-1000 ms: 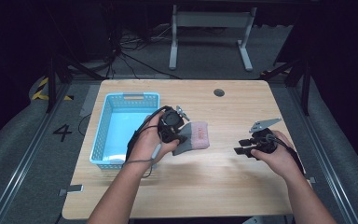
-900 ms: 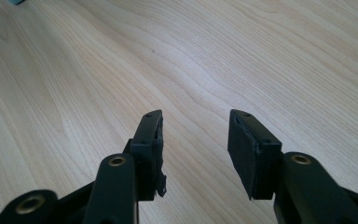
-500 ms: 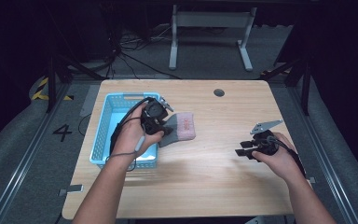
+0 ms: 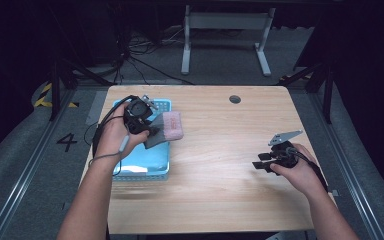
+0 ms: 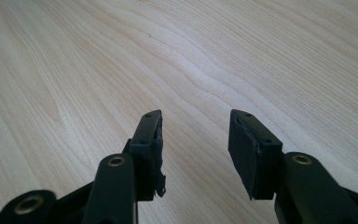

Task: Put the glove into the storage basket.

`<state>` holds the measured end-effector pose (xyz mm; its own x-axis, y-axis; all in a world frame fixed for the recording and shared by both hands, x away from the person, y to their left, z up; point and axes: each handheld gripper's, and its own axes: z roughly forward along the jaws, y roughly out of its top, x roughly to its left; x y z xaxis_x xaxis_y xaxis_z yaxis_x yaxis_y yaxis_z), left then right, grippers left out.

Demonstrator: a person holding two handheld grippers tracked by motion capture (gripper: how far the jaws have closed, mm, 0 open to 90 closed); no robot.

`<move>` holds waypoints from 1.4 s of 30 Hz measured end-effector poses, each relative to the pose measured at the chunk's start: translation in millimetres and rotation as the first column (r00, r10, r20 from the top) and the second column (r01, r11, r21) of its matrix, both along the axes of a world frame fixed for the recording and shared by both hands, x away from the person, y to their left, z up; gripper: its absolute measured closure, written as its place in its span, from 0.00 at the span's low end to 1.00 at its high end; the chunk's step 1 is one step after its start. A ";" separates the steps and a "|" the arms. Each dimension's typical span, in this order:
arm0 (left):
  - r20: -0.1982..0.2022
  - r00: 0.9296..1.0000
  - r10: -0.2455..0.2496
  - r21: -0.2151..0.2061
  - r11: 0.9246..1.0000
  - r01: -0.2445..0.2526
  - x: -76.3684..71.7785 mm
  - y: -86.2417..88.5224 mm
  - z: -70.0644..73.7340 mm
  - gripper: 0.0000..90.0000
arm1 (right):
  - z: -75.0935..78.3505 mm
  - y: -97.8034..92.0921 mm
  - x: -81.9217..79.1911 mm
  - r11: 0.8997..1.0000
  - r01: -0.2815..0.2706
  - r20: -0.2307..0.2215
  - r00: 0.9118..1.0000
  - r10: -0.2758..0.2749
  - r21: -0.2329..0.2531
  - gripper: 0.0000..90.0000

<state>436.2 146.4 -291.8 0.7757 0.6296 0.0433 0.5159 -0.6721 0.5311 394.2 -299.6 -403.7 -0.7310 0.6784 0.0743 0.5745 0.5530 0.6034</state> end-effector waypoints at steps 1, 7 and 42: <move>0.001 1.000 0.001 -0.003 1.000 -0.001 1.2 2.9 -0.3 0.78 | -0.3 0.1 -0.1 1.000 0.000 0.000 1.000 0.000 -0.001 0.62; -0.007 1.000 -0.001 0.015 1.000 0.001 8.6 20.5 -4.7 0.78 | -2.5 -1.5 -2.5 1.000 0.009 -0.008 1.000 -0.009 -0.002 0.62; -0.178 0.984 -0.002 0.066 0.998 0.014 44.8 46.2 -81.1 0.77 | -5.1 4.3 -0.5 1.000 -0.007 -0.007 1.000 0.006 -0.005 0.61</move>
<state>481.0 192.6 -372.8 0.7797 0.6238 -0.0542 0.5928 -0.7073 0.3851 393.7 -295.3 -408.8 -0.7349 0.6740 0.0758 0.5749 0.5597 0.5968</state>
